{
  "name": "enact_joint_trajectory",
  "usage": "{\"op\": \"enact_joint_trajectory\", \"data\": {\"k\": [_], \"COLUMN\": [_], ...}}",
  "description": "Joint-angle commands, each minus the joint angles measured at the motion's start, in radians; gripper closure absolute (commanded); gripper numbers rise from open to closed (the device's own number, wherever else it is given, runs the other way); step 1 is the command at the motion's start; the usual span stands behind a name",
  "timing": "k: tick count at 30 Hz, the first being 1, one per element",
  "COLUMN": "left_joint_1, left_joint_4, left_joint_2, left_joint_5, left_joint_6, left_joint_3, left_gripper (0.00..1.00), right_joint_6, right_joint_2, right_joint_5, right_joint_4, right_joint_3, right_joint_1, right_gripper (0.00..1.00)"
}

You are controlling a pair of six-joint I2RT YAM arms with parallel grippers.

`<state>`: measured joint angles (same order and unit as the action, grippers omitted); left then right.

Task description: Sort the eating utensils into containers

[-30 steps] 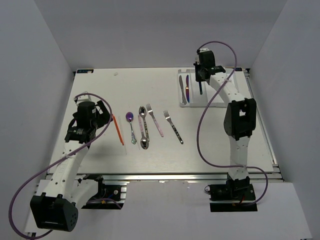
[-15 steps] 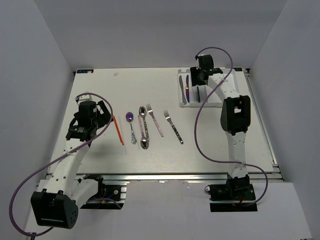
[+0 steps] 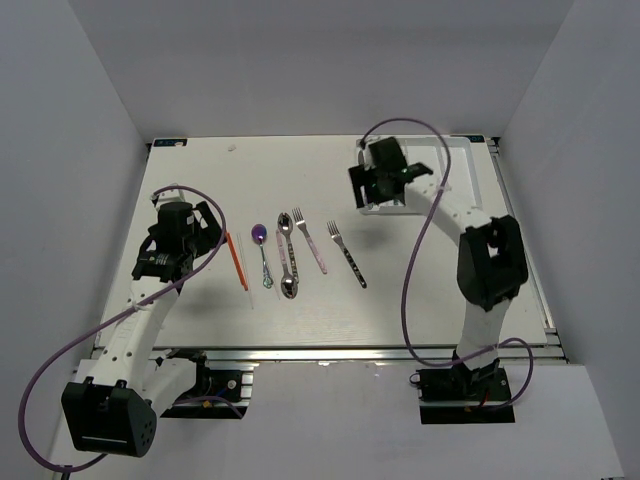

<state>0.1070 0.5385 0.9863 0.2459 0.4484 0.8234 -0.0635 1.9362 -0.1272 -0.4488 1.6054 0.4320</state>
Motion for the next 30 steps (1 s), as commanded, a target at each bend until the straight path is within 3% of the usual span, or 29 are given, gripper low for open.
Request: {"op": "enact_joint_trajectory", "data": {"k": [1, 6, 17, 22, 26, 30], "left_joint_1": [0.003, 0.003, 0.003, 0.003, 0.002, 0.003], "left_joint_4": [-0.009, -0.009, -0.011, -0.012, -0.012, -0.011], "left_joint_2": [-0.009, -0.021, -0.032, -0.035, -0.034, -0.034], "left_joint_5": [-0.008, -0.007, -0.013, -0.013, -0.013, -0.013], "left_joint_6": [-0.008, -0.008, -0.010, -0.010, -0.010, -0.010], "left_joint_3": [-0.007, -0.007, -0.009, -0.012, -0.012, -0.010], "left_gripper": [0.02, 0.02, 0.02, 0.02, 0.02, 0.02], "right_joint_6": [-0.053, -0.131, -0.111, -0.107, -0.107, -0.098], "right_joint_2": [-0.109, -0.125, -0.043, 0.001, 0.012, -0.020], "right_joint_5": [0.027, -0.015, -0.078, -0.058, -0.068, -0.077], "right_joint_4": [0.056, 0.073, 0.079, 0.075, 0.073, 0.068], "right_joint_3": [-0.178, -0.285, -0.305, -0.329, -0.348, -0.349], "right_joint_1": [0.147, 0.272, 0.301, 0.301, 0.301, 0.300], "right_gripper": [0.24, 0.29, 0.40, 0.57, 0.64, 0.92]}}
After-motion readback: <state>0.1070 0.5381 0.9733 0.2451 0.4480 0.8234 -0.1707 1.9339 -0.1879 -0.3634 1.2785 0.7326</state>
